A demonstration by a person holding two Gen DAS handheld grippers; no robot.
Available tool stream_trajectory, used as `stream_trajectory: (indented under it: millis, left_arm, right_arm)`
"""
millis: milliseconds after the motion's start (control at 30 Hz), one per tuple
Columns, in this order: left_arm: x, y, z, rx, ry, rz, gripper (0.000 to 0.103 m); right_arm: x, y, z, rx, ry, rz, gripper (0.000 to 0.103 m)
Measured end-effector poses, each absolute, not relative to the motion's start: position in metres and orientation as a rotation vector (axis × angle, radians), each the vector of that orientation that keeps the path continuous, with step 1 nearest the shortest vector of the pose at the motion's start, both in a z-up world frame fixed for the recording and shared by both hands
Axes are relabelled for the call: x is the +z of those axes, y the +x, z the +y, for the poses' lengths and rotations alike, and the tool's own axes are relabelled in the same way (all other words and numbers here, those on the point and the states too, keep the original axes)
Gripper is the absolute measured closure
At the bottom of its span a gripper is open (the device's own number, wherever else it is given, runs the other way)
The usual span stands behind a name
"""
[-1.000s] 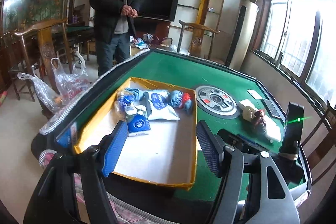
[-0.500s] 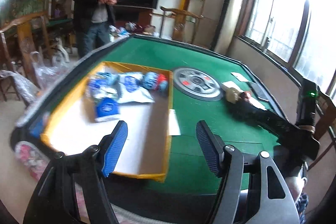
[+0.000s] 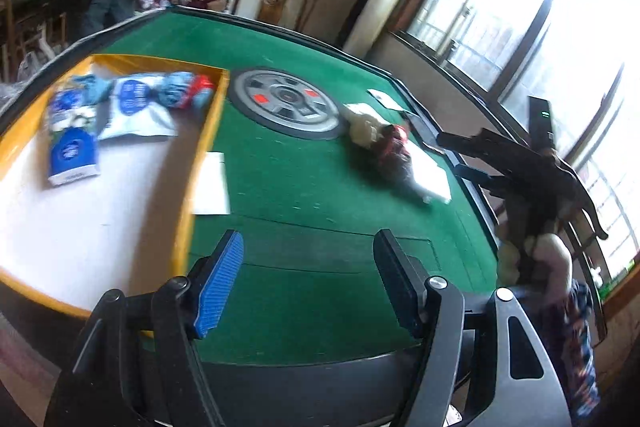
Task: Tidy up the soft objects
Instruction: 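Lower the left tool onto the brown knitted bundle and grasp it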
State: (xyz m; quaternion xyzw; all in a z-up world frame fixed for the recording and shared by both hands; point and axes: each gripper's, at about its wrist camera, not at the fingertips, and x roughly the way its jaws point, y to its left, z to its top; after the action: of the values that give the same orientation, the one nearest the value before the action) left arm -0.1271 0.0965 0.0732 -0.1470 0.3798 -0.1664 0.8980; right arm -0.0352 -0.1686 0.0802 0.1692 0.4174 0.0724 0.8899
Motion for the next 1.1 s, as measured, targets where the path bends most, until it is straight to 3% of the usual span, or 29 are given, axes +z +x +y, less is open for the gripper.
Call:
stream_trajectory:
  millis: [267, 433, 667, 933, 1100]
  left_arm:
    - [0.074, -0.121, 0.128, -0.266, -0.336, 0.775, 0.036]
    - [0.070, -0.116, 0.134, -0.263, -0.316, 0.777, 0.036]
    - [0.058, -0.094, 0.110, -0.281, -0.271, 0.845, 0.036]
    - [0.072, -0.056, 0.058, -0.287, -0.176, 0.861, 0.036]
    - [0.056, -0.004, 0.025, -0.237, -0.152, 0.886, 0.036]
  right_arm:
    - [0.045, 0.023, -0.126, 0.120, 0.188, 0.991, 0.020]
    - [0.045, 0.000, -0.126, 0.483, 0.443, 1.041, 0.021]
    - [0.088, -0.047, -0.191, 0.249, 0.439, 0.778, 0.020]
    - [0.047, -0.028, -0.246, 0.118, 0.581, 0.735, 0.020]
    - [0.055, -0.037, -0.263, 0.061, 0.590, 0.695, 0.020]
